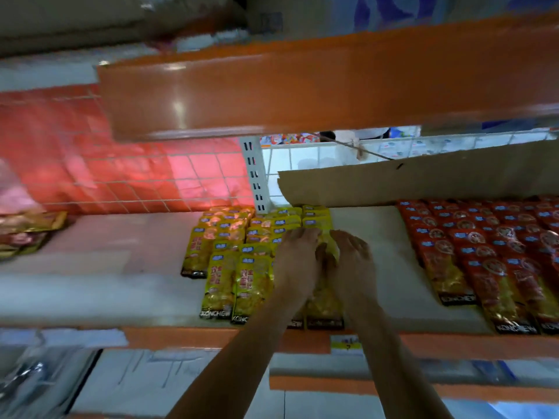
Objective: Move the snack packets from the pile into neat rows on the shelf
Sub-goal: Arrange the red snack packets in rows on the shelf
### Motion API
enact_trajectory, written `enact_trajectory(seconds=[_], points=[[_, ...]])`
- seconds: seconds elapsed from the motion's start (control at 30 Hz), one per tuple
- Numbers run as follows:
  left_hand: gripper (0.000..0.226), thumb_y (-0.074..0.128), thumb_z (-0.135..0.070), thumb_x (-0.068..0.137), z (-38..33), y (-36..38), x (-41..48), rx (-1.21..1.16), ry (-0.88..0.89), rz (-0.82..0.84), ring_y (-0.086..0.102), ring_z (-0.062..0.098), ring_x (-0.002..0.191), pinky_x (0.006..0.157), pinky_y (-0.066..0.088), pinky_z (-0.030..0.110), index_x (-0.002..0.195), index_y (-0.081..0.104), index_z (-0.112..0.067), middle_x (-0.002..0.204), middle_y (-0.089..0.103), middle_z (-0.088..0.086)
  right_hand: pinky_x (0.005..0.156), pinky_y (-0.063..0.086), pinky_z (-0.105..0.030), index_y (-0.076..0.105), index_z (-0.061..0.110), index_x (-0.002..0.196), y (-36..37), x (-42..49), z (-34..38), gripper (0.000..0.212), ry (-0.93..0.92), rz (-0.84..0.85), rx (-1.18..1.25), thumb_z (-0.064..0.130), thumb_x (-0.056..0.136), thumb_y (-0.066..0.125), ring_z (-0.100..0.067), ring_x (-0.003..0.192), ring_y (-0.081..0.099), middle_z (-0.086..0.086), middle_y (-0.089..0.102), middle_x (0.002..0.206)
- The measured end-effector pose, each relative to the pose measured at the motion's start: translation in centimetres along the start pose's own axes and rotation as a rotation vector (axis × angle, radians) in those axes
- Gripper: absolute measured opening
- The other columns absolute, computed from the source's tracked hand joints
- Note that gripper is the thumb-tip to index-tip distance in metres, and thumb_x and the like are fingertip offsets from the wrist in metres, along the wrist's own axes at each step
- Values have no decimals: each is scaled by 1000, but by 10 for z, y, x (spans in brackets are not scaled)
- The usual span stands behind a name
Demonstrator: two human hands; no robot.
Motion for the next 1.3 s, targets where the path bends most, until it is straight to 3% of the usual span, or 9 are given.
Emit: enact_trajectory(seconds=[0.23, 0.33, 0.47, 0.63, 0.9, 1.1, 1.2, 1.3], points=[[45, 35, -40, 77, 134, -100, -36, 188, -85, -118, 63, 33, 87, 69, 52, 36, 101, 67, -19, 92, 68, 6, 83, 47, -38, 64, 9, 104, 113, -33, 122, 35, -144, 170, -21, 8, 70, 59, -35, 100, 59, -12, 67, 100], [41, 42, -37, 78, 196, -141, -56, 207, -140, -161, 64, 32, 89, 75, 54, 36, 102, 69, -19, 97, 71, 6, 93, 46, -43, 61, 12, 117, 161, -55, 180, 44, -183, 231, 34, 7, 73, 59, -36, 109, 55, -12, 64, 112], [39, 60, -29, 83, 266, -188, -82, 212, -225, -173, 60, 36, 103, 84, 51, 39, 116, 66, -11, 111, 69, 10, 94, 46, -44, 65, 0, 110, 215, -89, 245, 48, -249, 256, 74, -6, 63, 71, -40, 104, 60, -19, 66, 113], [44, 62, -30, 90, 350, -240, -114, 219, -354, -199, 51, 34, 118, 90, 46, 41, 129, 57, -13, 127, 61, 9, 111, 29, -33, 53, 9, 132, 278, -122, 314, 49, -257, 412, 78, 13, 85, 67, -27, 130, 44, -9, 51, 140], [54, 54, -40, 94, 483, -302, -142, 318, -620, -192, 42, 31, 126, 101, 35, 37, 138, 45, -10, 137, 50, 11, 109, 26, -28, 45, 13, 139, 366, -141, 412, 49, -376, 584, 92, 16, 91, 57, -22, 133, 37, -3, 44, 145], [50, 53, -37, 93, 582, -359, -149, 425, -873, -174, 40, 34, 124, 97, 37, 40, 132, 44, -7, 134, 47, 15, 110, 24, -28, 42, 14, 141, 448, -139, 494, 49, -463, 715, 130, 16, 94, 53, -21, 136, 33, -4, 42, 147], [64, 59, -41, 88, 619, -379, -154, 470, -967, -124, 36, 34, 128, 98, 38, 40, 137, 36, -7, 136, 43, 16, 107, 28, -28, 43, 14, 141, 486, -135, 530, 47, -477, 771, 128, 14, 95, 51, -22, 134, 37, -5, 45, 145], [89, 61, -63, 80, 652, -386, -159, 471, -1048, -45, 34, 36, 130, 103, 34, 41, 141, 31, -6, 135, 43, 17, 103, 35, -31, 48, 15, 137, 520, -136, 558, 43, -505, 826, 140, 13, 94, 47, -24, 128, 45, -6, 52, 138]])
Point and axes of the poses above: each hand's wrist, its own x-axis towards the middle knuckle, its own y-axis out of the palm, z = x × y, the point moved 8 cm from there along x, towards the middle knuckle
